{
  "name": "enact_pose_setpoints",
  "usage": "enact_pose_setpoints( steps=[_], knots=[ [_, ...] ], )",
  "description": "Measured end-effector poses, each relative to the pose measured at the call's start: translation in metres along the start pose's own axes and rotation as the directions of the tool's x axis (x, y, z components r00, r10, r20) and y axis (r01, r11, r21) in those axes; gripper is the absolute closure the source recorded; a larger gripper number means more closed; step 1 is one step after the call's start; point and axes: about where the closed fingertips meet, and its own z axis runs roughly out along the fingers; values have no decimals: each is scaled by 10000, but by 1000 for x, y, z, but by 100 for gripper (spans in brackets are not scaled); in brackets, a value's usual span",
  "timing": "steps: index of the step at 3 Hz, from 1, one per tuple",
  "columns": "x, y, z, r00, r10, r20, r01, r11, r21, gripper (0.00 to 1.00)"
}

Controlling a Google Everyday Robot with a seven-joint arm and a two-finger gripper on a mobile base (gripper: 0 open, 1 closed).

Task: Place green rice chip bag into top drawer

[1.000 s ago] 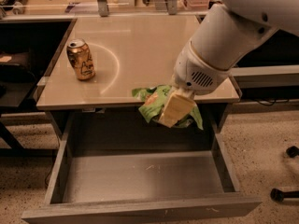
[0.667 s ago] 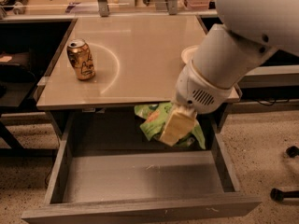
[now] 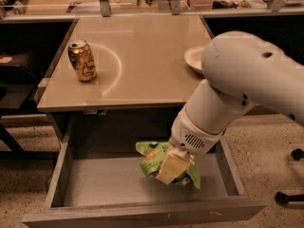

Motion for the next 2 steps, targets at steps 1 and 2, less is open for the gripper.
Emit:
enact_pose_setpoints(
  steps=[1,2],
  knots=[
    [2,0,3,10000,19,-28,-20,10000,-15,100],
    [-4,-1,12,9998,17,187,-18,10000,70,100]
  ],
)
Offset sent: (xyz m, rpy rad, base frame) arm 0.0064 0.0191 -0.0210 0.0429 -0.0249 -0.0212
